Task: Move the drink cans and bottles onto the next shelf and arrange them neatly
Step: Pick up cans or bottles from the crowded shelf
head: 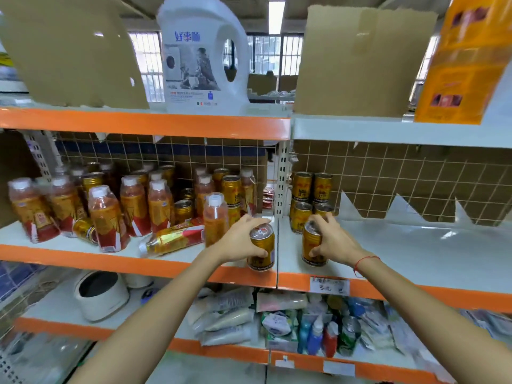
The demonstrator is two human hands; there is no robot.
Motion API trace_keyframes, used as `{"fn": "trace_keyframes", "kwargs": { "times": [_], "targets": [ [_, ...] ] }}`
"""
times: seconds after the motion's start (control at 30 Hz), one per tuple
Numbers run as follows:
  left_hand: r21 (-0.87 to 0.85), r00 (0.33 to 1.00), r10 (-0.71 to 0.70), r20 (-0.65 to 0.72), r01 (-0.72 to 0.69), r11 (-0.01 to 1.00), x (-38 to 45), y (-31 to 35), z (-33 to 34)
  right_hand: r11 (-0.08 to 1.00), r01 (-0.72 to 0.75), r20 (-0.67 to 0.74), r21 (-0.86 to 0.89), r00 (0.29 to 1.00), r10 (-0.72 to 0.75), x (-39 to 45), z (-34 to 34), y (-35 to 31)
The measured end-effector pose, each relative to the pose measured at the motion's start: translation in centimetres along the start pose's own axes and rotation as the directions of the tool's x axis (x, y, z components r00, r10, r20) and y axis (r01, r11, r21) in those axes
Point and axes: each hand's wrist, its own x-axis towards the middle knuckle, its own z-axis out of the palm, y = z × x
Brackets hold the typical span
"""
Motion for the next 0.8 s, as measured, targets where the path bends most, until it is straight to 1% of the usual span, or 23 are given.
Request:
{"fn": "trace_keyframes", "kwargs": {
  "times": [0.07,0.23,0.37,0.53,0.67,0.8],
  "targets": [
    [-0.001,1.0,-0.01,-0.007,0.01,1.0,2.0,0.4,1.5,1.0,0.014,0.006,0.011,1.0,-0.014,0.8,-0.1,2.1],
    [0.061,0.998,0.008,-0.054,-0.005,0.998,6.2,1.3,4.7,0.996,0.034,-0.015,0.083,0.999,-0.032,2.7,0.3,6.0],
    [0.091,1.0,0.015,-0.028,-0.012,0.996,9.0,1.7,6.1,0.994,0.071,-0.033,0.088,0.997,-0.069,4.3,0.7,7.7],
    [0.062,0.997,0.055,-0.049,-0.052,0.997,11.7,1.4,6.5,0.99,0.079,-0.071,0.118,0.995,-0.071,7.0,0.8,9.1],
    [-0.038,0.994,0.063,-0.094,-0.067,0.997,13.8,0.8,6.0,0.987,0.119,-0.11,0.109,0.988,-0.107,8.9,-0.1,9.8],
    [-0.07,0.992,0.089,-0.089,-0.095,0.993,16.1,1.0,4.8,0.985,0.12,-0.129,0.122,0.986,-0.104,10.7,-1.6,10.3]
  ]
}}
